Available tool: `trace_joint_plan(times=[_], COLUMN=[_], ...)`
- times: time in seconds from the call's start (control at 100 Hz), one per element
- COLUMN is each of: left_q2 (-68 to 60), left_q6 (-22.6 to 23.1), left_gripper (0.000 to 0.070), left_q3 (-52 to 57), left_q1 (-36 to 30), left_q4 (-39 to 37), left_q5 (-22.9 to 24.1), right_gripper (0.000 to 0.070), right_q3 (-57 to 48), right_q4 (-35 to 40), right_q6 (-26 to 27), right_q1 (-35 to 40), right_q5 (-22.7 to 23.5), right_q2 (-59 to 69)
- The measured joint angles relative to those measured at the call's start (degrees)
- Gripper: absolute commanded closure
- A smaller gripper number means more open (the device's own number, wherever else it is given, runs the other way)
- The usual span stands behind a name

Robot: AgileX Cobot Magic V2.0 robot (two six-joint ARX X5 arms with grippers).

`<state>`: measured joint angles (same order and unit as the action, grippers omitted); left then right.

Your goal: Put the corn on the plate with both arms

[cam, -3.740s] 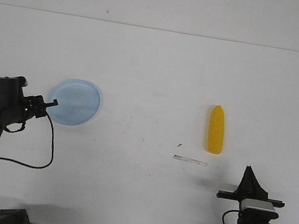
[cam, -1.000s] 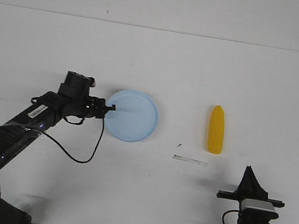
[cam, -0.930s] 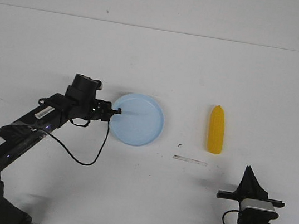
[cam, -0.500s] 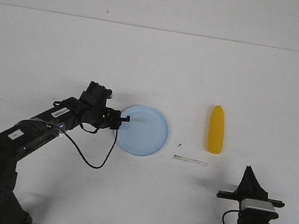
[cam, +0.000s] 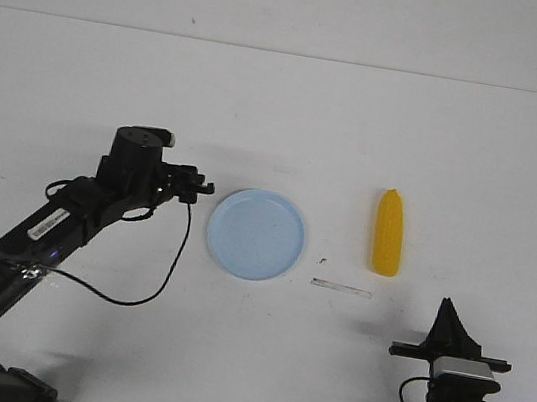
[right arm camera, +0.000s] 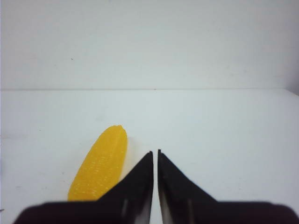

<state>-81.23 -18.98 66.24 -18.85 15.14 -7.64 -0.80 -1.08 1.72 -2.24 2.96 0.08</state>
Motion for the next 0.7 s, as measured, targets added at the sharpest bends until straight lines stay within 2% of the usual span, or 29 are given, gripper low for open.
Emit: trace_joint_plan(times=[0.14,0.43,0.51,0.7], left_q2=[6.3,26.4,32.7,47.4], left_q6=[5.1,15.0,16.3,17.0], left_gripper=[0.0672,0.0672,0.0672,0.0672], left_q3=[-5.2,-23.1,-28.2,-37.7], left_q1=[1.7,9.0,11.6,15.4], left_q4=[-4.3,-22.1,-24.6,-24.8], left_q5=[4.8,5.0,5.2,5.3], right_gripper=[0.0685,0.0685,0.0685,0.0685], right_q3=[0.0,0.0,0.0,0.0], right_q4=[0.0,0.0,0.0,0.0], right_q6=[0.0,0.0,0.0,0.0], right_q1=[0.0,0.0,0.0,0.0], right_q5=[0.0,0.0,0.0,0.0], right_q2=[0.0,0.0,0.0,0.0])
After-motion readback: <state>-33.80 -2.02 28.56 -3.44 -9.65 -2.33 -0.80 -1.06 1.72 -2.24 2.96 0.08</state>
